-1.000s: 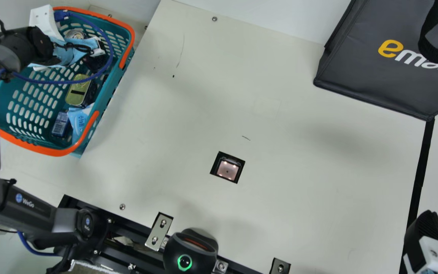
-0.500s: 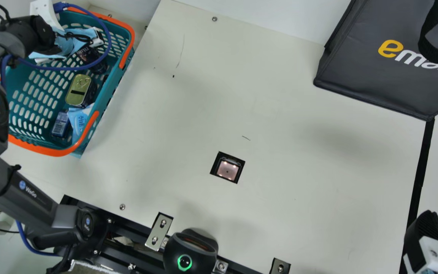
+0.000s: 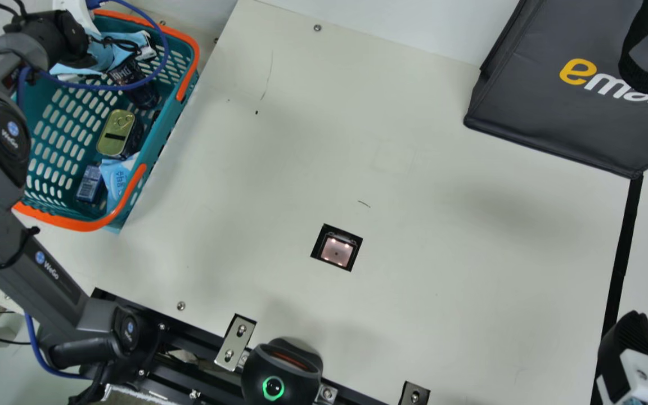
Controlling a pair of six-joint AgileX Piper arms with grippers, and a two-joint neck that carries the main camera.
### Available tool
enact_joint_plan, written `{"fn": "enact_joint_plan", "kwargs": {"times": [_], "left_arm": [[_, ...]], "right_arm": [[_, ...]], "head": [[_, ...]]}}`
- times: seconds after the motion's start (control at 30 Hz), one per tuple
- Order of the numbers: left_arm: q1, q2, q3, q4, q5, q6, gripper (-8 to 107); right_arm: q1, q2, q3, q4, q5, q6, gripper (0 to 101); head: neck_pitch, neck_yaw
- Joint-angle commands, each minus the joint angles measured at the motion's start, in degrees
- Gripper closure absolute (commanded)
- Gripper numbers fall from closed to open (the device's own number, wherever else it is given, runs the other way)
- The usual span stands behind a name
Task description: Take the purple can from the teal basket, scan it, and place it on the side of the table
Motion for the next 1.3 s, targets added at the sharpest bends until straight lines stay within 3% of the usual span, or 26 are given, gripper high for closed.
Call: {"fn": "enact_joint_plan", "kwargs": {"times": [0.0,0.57,0.93,1.27], "left_arm": [[-0.11,0.18,0.00,0.51,-0.93,-0.49,9],[-0.63,-0.51,7.07,6.21,-11.33,-7.31,9],[-0.92,-0.23,8.31,9.38,-13.64,-10.53,9],[-0.82,-0.52,8.67,7.32,-14.53,-7.75,76]], "right_arm": [[0.00,0.00,0.00,0.00,0.00,0.00,6],[0.00,0.00,0.00,0.00,0.00,0.00,6],[0.00,0.00,0.00,0.00,0.00,0.00,6],[0.00,0.00,0.00,0.00,0.00,0.00,6]], "head": [[-1.66,0.14],[-1.66,0.14],[-1.66,0.14],[-1.66,0.14]]}}
